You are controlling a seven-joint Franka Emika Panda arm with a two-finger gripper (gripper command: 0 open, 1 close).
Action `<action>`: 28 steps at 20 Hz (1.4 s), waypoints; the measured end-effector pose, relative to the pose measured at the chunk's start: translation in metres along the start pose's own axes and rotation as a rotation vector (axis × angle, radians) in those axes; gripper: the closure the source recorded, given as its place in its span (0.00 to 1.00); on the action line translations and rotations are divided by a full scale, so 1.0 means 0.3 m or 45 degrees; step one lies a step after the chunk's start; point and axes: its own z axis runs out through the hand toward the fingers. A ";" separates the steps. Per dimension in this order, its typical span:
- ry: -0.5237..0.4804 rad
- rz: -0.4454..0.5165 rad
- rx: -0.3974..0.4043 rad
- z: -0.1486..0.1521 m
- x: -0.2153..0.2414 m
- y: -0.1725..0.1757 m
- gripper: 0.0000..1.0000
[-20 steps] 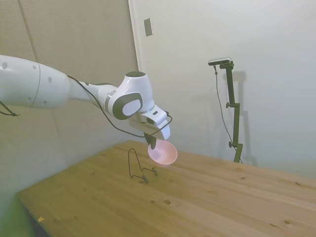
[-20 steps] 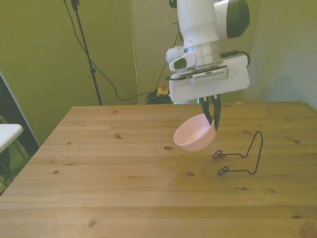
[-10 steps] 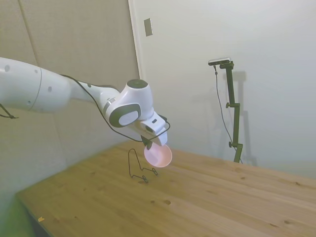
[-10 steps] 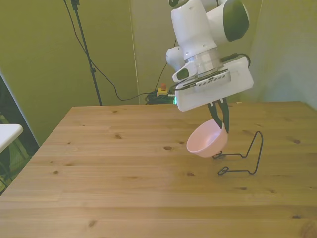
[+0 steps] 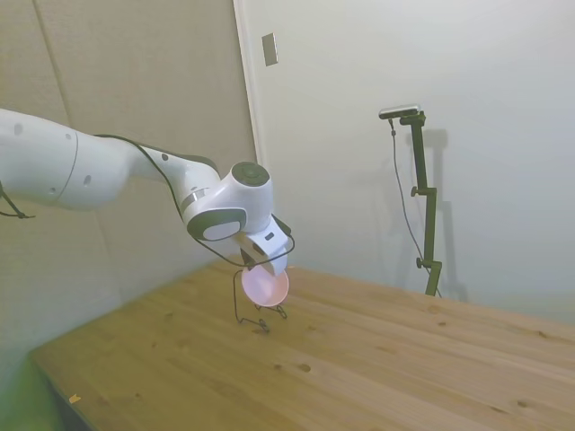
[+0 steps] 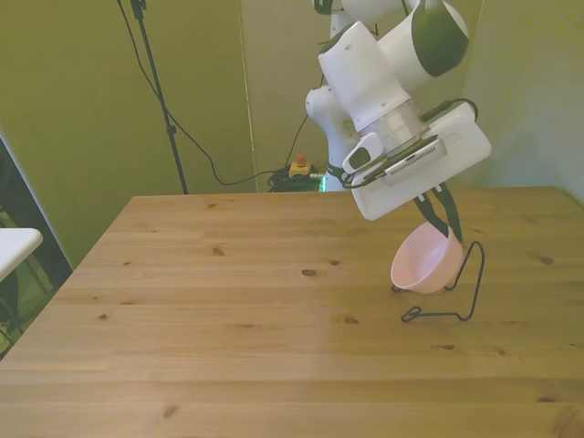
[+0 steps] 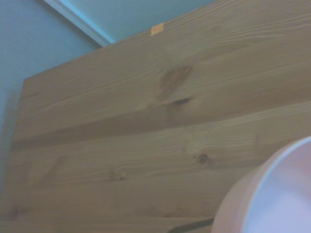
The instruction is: Load the bowl
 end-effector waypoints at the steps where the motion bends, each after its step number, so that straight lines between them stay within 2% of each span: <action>1: -0.009 0.004 0.007 0.006 -0.001 0.001 1.00; 5: -0.050 0.014 0.046 0.031 0.002 0.012 1.00; 10: -0.034 -0.024 0.011 0.057 0.002 0.017 1.00; 20: -0.116 -0.035 0.063 0.094 0.020 0.049 1.00; 28: -0.137 -0.041 0.068 0.109 0.008 0.045 1.00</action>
